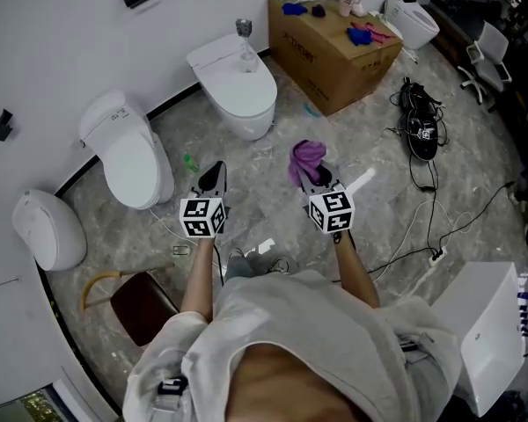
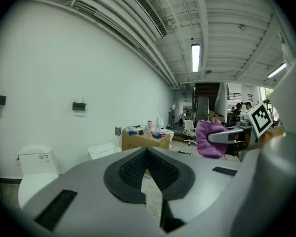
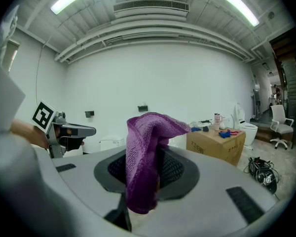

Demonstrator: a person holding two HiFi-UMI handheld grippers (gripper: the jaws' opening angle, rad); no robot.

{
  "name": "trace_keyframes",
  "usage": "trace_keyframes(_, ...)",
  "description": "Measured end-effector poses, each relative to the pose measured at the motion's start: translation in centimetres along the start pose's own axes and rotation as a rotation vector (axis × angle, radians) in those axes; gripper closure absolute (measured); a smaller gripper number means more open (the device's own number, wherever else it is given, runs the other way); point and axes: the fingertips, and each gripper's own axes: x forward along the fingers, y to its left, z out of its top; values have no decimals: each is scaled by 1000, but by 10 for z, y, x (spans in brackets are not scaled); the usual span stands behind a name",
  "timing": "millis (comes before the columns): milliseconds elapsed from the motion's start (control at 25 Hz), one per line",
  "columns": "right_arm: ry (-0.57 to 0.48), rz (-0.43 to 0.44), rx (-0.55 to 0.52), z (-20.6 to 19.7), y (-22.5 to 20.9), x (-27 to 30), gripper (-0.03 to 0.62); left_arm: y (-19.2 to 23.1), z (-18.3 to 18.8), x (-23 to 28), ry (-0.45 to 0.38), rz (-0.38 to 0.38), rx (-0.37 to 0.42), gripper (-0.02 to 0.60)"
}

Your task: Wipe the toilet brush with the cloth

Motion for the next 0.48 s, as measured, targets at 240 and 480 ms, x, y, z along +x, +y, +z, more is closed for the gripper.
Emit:
trace_keyframes(240, 13, 4, 19, -7, -10, 6, 473, -6, -5, 15, 21, -8, 0, 561)
trace_keyframes(480, 11, -4, 18, 0, -27, 29, 473, 5, 0, 46, 21, -18, 1, 561)
